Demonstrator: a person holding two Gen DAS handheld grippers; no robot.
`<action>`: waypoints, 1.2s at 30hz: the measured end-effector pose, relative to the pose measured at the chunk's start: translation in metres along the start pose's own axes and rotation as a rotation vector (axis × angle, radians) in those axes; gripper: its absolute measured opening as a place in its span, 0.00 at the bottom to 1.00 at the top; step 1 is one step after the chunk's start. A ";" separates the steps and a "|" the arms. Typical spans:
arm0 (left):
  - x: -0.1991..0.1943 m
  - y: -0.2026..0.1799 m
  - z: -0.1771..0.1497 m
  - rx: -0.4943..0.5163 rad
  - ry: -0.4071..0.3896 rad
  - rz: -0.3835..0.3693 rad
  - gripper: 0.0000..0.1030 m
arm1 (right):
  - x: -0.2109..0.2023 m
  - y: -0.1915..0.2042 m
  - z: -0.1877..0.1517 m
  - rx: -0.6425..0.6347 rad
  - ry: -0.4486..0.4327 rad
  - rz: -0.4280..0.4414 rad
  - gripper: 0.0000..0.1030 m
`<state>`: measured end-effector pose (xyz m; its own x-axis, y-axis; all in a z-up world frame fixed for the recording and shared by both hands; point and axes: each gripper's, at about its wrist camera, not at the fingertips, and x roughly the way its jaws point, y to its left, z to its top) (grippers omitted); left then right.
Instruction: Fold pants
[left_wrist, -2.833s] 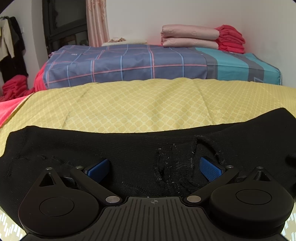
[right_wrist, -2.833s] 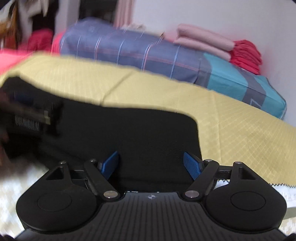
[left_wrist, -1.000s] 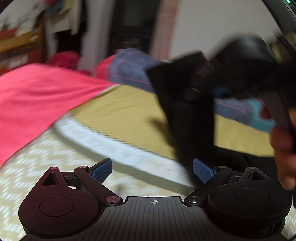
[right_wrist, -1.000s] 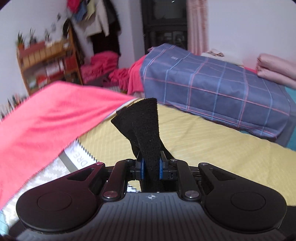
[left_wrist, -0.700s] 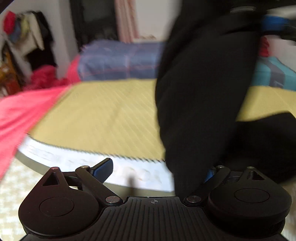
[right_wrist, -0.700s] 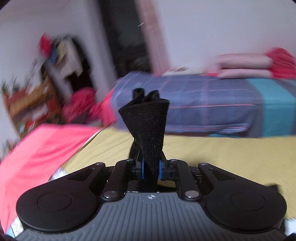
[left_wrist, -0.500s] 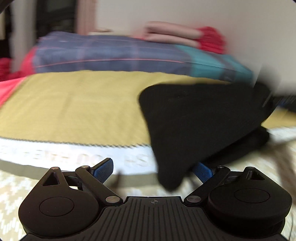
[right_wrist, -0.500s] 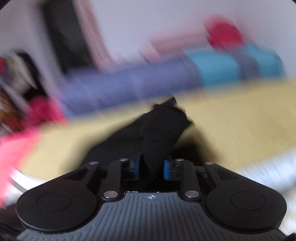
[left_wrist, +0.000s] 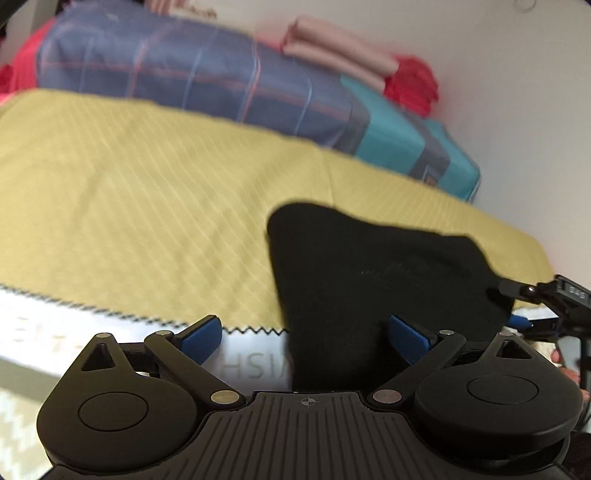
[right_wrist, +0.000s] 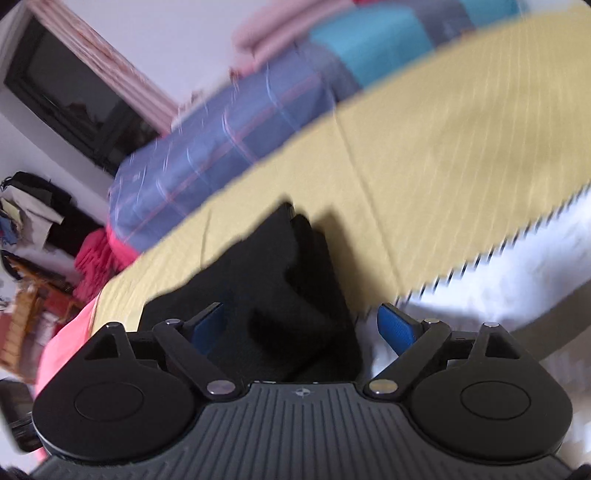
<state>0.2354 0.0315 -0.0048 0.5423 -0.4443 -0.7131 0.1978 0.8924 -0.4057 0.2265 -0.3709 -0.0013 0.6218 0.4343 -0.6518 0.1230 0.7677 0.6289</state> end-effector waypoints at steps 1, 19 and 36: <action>0.010 0.000 0.000 -0.008 0.020 -0.007 1.00 | 0.005 -0.005 0.001 0.028 0.036 0.036 0.89; -0.076 -0.084 -0.019 0.044 -0.030 -0.287 1.00 | -0.127 0.016 -0.047 -0.026 -0.181 0.111 0.39; -0.096 -0.107 -0.109 0.156 0.030 0.246 1.00 | -0.200 -0.069 -0.147 0.069 -0.292 -0.353 0.72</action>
<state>0.0732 -0.0299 0.0441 0.5652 -0.2133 -0.7969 0.1882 0.9739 -0.1272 -0.0196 -0.4414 0.0235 0.7233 -0.0066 -0.6905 0.4112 0.8074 0.4230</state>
